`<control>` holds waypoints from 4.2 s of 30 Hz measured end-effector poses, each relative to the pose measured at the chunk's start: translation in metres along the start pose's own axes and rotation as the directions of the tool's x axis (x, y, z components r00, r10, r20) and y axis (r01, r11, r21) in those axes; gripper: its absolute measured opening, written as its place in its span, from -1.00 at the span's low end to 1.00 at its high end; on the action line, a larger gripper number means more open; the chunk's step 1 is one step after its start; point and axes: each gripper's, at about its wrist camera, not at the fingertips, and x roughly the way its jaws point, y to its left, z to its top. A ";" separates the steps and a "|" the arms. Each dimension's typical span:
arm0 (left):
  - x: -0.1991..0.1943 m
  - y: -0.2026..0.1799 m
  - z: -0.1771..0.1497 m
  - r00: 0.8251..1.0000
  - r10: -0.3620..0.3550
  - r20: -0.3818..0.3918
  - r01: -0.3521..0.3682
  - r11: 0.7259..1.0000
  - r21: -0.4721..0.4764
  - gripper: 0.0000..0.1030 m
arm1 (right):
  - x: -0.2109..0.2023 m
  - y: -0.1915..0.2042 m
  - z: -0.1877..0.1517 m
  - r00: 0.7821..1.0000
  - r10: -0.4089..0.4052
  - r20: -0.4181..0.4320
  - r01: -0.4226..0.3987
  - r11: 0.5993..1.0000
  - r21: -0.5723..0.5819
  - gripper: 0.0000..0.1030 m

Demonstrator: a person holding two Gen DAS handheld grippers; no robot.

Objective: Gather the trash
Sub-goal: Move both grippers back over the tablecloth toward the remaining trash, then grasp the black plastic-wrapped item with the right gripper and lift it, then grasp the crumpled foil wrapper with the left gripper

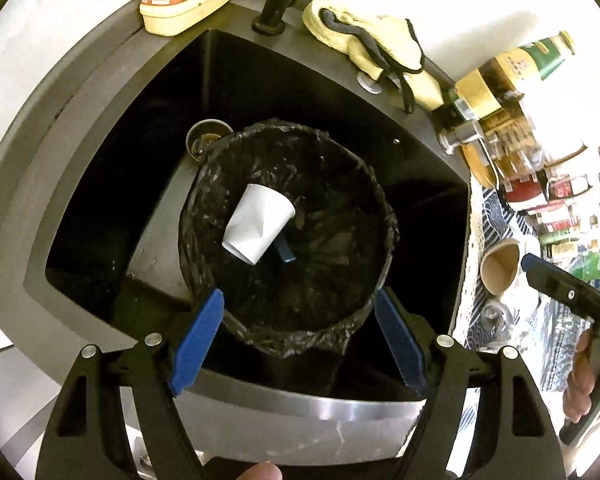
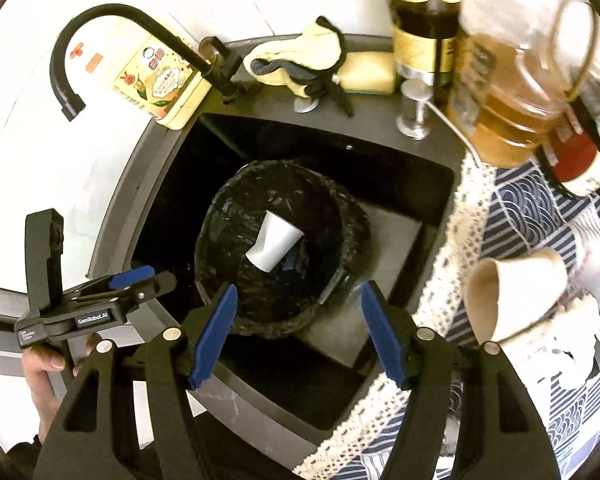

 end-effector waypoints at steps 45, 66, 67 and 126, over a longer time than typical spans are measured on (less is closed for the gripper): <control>0.038 -0.226 -0.166 0.996 0.059 0.073 -0.047 0.987 -0.156 0.65 | -0.147 -0.262 -0.152 0.959 0.034 0.281 0.032 0.974 -0.226 0.65; 0.032 -0.243 -0.243 0.978 0.200 0.053 -0.171 0.927 -0.335 0.65 | -0.067 -0.284 -0.122 0.975 0.045 0.217 0.080 0.840 -0.536 0.65; 0.033 -0.243 -0.243 0.978 0.200 0.052 -0.171 0.925 -0.340 0.65 | -0.062 -0.283 -0.120 0.978 0.045 0.205 0.075 0.838 -0.541 0.65; 0.086 -0.321 -0.168 0.982 0.189 -0.006 -0.189 0.981 0.044 0.86 | -0.148 -0.348 -0.146 0.879 0.469 0.080 -0.463 0.882 -0.086 0.37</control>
